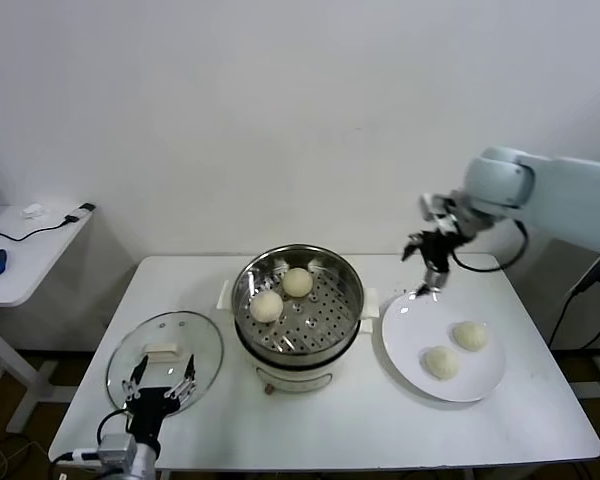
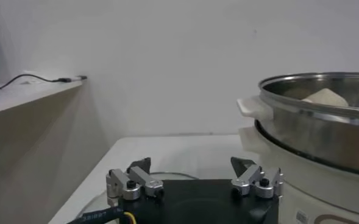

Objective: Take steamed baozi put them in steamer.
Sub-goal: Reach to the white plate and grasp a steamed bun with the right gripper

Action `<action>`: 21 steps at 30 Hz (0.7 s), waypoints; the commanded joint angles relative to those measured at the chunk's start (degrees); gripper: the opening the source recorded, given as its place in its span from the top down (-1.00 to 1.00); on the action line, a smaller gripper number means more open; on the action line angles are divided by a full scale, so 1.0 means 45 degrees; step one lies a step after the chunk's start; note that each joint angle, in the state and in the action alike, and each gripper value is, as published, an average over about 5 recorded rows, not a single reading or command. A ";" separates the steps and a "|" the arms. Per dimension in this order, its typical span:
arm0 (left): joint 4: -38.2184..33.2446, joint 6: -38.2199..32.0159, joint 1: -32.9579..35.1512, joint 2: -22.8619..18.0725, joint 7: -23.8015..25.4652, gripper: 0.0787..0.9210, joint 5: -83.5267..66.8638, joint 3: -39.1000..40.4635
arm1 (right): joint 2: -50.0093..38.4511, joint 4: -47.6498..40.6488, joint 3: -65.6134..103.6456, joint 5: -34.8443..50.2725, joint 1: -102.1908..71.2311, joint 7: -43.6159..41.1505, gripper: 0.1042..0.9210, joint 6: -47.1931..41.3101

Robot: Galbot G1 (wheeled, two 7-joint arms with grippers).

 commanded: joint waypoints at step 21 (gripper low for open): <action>0.0358 -0.0115 -0.0119 -0.0035 0.0006 -0.77 0.0200 -0.0100 | -0.1157 -0.1061 0.3872 -0.3504 -0.7726 0.2215 -0.76 -0.1406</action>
